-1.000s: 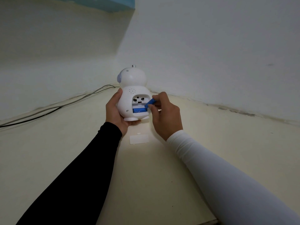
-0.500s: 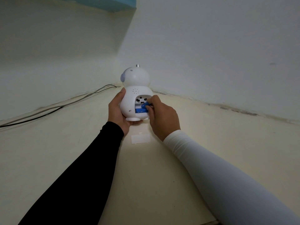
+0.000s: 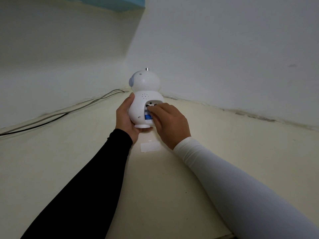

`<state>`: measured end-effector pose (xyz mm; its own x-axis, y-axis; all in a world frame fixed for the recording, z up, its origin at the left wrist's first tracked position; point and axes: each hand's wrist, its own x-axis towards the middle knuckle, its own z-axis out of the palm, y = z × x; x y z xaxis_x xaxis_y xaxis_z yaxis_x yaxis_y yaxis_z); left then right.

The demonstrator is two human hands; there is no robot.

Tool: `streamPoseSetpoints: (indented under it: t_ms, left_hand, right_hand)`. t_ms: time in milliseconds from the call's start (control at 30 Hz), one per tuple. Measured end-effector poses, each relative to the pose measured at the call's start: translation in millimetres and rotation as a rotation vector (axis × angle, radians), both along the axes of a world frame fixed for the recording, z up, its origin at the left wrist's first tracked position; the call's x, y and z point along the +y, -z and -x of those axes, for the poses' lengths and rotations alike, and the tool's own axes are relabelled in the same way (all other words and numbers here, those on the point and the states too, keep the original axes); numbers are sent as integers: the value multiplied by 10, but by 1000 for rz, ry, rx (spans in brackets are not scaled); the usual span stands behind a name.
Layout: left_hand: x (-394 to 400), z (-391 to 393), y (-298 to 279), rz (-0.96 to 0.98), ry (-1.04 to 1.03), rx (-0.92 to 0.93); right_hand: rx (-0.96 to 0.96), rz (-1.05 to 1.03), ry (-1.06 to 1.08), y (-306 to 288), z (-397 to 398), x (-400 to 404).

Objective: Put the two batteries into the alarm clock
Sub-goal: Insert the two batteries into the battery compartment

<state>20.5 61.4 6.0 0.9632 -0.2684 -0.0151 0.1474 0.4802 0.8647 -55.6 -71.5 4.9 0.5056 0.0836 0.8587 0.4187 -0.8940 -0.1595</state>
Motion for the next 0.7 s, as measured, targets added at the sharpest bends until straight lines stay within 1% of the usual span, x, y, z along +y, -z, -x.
streamPoseSetpoints:
  t_ms: [333,500,700]
  left_hand:
    - [0,34,-30,36,19,2]
    - [13,51,-38,63,23,27]
    - [25,51,-42,105,20,42]
  right_hand:
    - [25,39,34,32,-65,21]
    - [-12,44,26,31,-36,34]
    - [32,171,56,41,36,23]
